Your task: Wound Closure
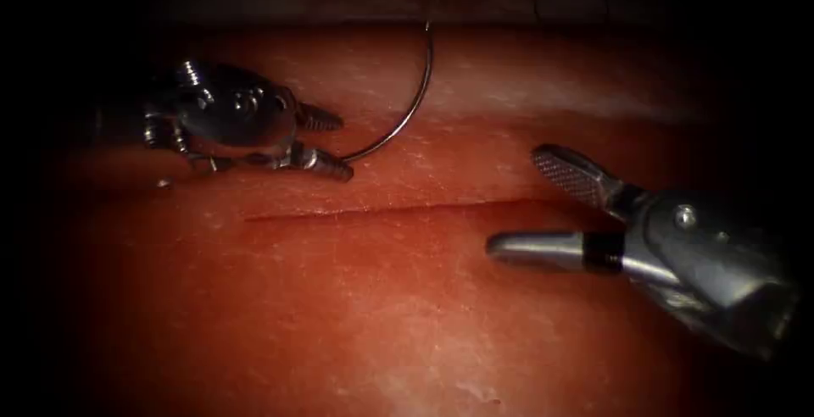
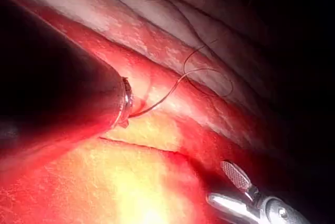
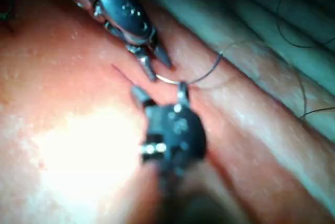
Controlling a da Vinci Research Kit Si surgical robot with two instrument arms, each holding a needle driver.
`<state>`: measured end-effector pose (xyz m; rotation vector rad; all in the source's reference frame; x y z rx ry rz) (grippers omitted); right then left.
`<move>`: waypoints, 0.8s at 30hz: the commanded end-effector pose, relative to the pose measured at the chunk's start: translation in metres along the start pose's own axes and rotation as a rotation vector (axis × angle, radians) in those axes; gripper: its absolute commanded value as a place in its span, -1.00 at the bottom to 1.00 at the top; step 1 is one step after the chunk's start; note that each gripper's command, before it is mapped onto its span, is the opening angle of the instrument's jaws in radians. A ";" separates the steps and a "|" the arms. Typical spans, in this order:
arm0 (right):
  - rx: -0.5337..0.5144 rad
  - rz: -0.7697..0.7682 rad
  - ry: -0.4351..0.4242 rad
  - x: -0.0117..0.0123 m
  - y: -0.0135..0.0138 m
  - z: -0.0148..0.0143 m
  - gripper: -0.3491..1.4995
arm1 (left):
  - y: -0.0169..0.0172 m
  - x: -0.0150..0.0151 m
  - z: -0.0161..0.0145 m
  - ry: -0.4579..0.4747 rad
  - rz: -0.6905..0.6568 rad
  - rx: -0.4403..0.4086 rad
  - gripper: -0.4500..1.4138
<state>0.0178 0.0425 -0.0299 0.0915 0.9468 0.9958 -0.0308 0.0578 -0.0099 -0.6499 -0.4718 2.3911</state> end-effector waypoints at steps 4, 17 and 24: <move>0.002 -0.001 0.002 -0.0002 -0.0002 0.0008 0.53 | -0.0004 -0.0003 0.0016 -0.002 0.004 -0.006 0.12; 0.002 -0.013 0.002 -0.0002 -0.0002 0.0009 0.53 | 0.0000 -0.0014 0.0006 -0.012 0.023 -0.072 -0.89; -0.001 -0.012 0.003 -0.0001 -0.0003 0.0012 0.51 | -0.0003 0.0003 -0.0019 0.031 0.028 0.005 -0.89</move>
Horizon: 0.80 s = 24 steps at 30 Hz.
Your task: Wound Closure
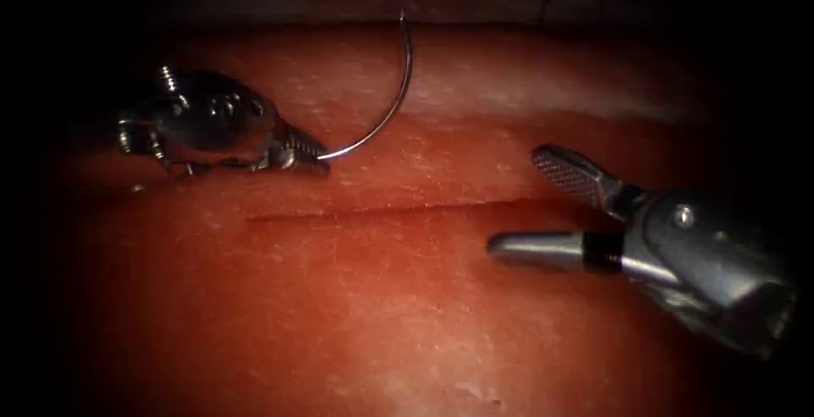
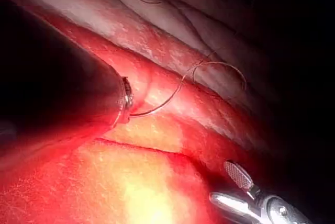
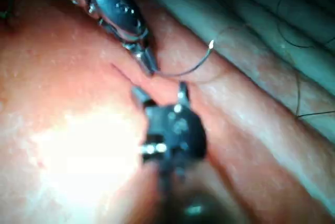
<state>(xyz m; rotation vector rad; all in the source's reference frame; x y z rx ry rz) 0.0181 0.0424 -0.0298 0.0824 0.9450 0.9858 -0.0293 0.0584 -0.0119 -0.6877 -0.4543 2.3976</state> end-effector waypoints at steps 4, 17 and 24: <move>-0.008 0.017 0.003 0.0003 -0.0001 0.0017 0.51 | 0.0011 0.0016 -0.0015 0.068 0.054 0.097 -0.89; -0.369 0.413 0.033 0.0024 -0.0019 0.0043 0.25 | 0.0063 0.0000 -0.0030 0.076 0.053 0.274 -0.89; -0.469 0.411 0.001 0.0028 -0.0029 0.0066 0.31 | 0.0073 0.0003 -0.0039 0.075 0.055 0.310 -0.89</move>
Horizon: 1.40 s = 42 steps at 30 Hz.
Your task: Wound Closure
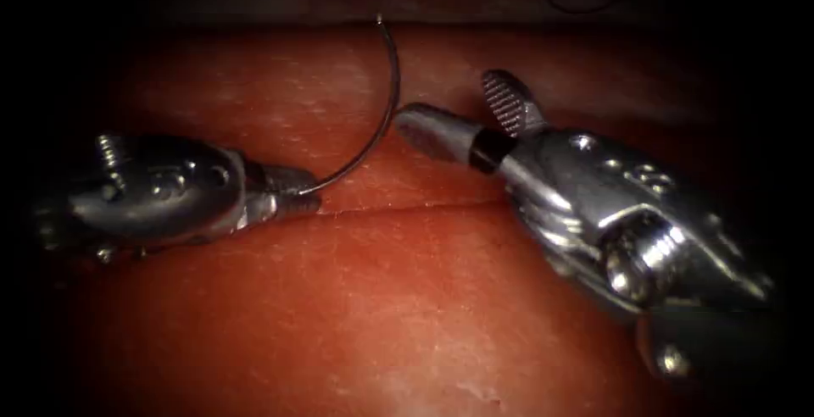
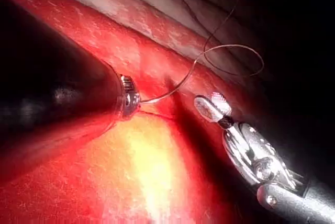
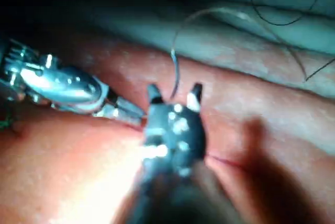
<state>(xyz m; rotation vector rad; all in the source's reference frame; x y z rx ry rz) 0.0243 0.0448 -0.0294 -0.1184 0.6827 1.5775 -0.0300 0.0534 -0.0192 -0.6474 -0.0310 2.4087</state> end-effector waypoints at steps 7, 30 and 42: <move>-0.027 -0.067 -0.007 -0.0011 -0.0019 0.0033 0.33 | 0.0012 0.0017 -0.0005 0.025 0.044 0.024 -0.89; -0.046 -0.046 0.011 -0.0006 -0.0036 0.0027 -1.00 | 0.0001 0.0033 -0.0004 0.065 0.000 0.007 0.20; 0.249 -0.117 0.001 0.0011 0.0012 0.0016 -1.00 | 0.0003 0.0068 -0.0077 0.114 -0.241 -0.531 0.33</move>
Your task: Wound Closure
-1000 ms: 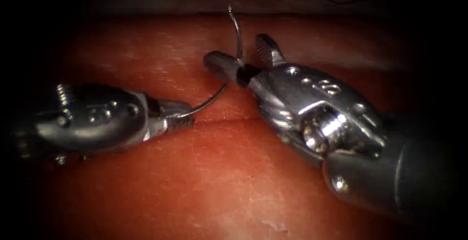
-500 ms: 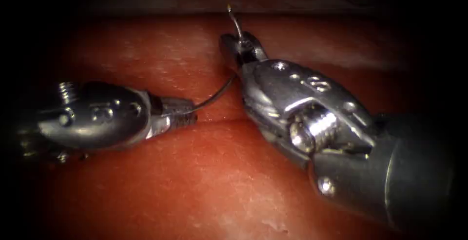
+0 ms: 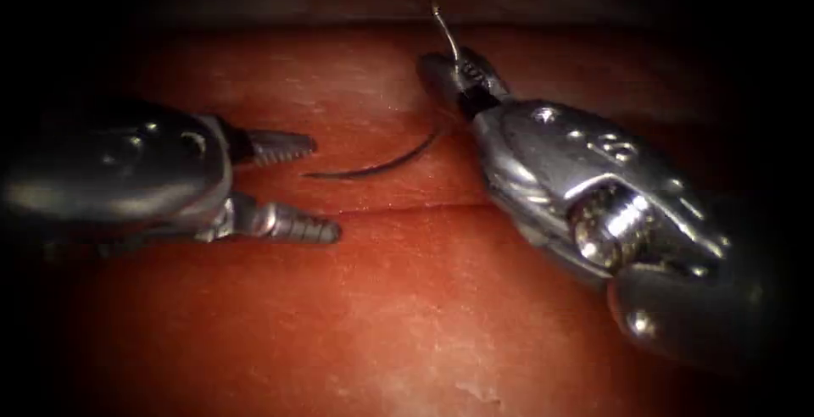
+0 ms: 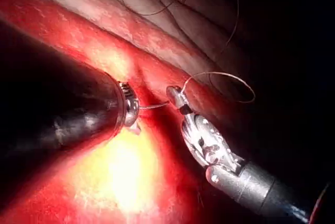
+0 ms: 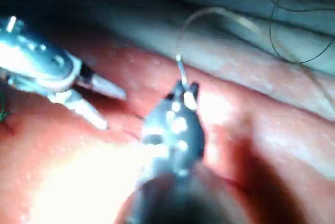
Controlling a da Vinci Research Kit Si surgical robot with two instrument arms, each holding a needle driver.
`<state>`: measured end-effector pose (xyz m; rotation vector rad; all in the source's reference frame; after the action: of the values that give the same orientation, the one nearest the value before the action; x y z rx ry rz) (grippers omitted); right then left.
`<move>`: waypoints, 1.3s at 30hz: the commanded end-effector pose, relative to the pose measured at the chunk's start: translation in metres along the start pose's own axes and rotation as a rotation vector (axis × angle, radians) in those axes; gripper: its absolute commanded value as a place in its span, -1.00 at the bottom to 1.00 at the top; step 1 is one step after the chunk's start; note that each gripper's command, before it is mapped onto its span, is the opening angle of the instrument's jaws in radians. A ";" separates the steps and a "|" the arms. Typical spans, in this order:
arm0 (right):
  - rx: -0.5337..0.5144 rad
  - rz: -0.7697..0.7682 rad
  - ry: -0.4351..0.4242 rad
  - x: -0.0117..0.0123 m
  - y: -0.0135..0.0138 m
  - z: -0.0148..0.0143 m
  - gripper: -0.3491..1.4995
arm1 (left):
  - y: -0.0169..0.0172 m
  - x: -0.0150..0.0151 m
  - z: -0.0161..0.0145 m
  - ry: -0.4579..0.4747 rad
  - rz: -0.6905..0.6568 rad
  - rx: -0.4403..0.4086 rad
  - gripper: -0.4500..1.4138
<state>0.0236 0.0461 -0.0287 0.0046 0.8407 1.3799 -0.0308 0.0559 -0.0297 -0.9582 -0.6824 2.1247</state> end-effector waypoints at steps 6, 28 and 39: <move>0.408 -0.202 -0.058 0.0003 0.0041 -0.0017 -1.00 | 0.0003 0.0023 -0.0035 0.077 -0.063 -0.125 0.33; 0.908 -0.176 0.208 0.0016 0.0044 -0.0001 -1.00 | -0.0015 0.0014 0.0036 0.078 -0.237 -0.147 0.32; 0.934 -0.208 0.318 0.0016 0.0041 -0.0001 -1.00 | -0.0021 0.0018 0.0052 0.182 -0.274 -0.262 0.32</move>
<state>0.0193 0.0483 -0.0281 0.4119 1.6441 0.7044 -0.0345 0.0574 -0.0263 -1.1171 -0.9652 1.7066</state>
